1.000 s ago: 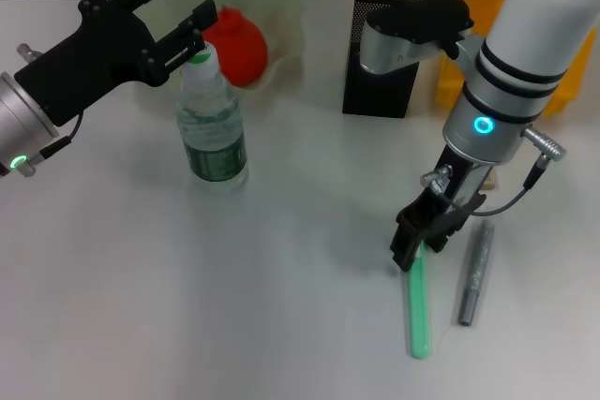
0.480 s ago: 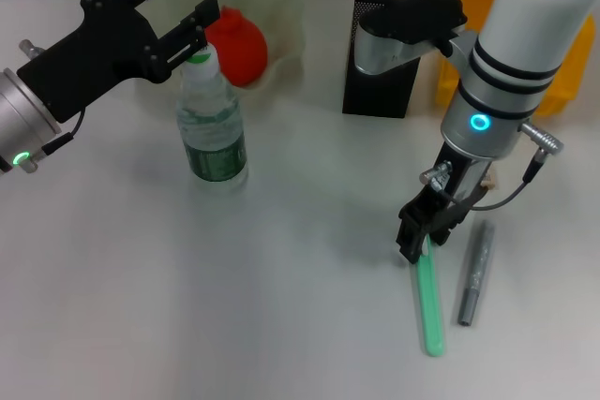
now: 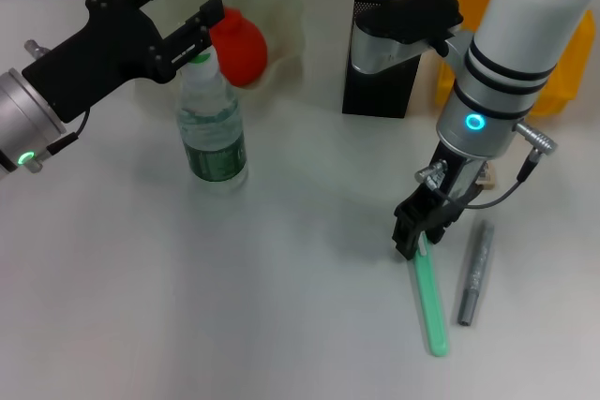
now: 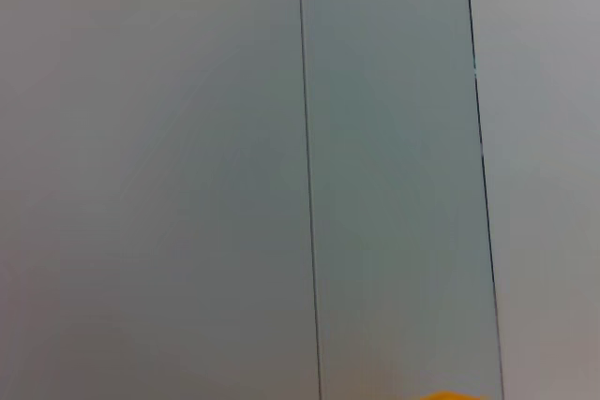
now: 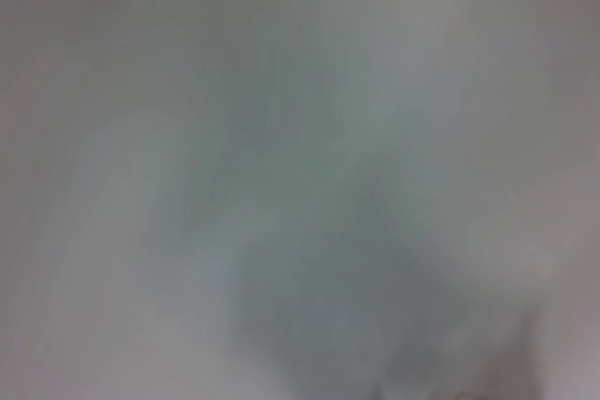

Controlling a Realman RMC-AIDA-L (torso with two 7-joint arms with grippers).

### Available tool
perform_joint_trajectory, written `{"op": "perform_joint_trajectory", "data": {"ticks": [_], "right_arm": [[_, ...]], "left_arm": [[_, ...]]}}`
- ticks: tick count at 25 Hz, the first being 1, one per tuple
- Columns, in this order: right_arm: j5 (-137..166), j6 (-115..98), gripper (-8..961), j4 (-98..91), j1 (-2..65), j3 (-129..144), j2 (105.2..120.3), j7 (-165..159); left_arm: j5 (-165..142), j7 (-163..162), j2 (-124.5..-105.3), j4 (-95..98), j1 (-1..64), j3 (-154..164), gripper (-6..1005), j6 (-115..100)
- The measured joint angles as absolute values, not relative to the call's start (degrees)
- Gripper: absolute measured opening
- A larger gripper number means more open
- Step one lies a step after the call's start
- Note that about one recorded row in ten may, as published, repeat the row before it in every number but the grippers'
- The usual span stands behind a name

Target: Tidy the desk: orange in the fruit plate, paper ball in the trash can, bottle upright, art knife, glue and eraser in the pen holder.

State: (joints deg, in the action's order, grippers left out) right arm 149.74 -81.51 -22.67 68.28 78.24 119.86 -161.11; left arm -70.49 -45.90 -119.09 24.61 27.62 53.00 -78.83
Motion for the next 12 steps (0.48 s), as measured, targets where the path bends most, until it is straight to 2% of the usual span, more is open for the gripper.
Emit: {"op": "perform_joint_trajectory", "data": {"ticks": [9,12], "right_arm": [[149.67,-80.55,436,-22.16,68.52,78.21,119.89,-161.05],[149.55,-80.27,345,-21.61,68.56,78.20,119.87,-161.04]], "left_arm": [[-69.86,-45.25,-119.09,23.81,27.81,53.06,626,-78.84],[-69.66,-45.14,-119.09,23.64,27.95,53.02,626,-78.84]]}}
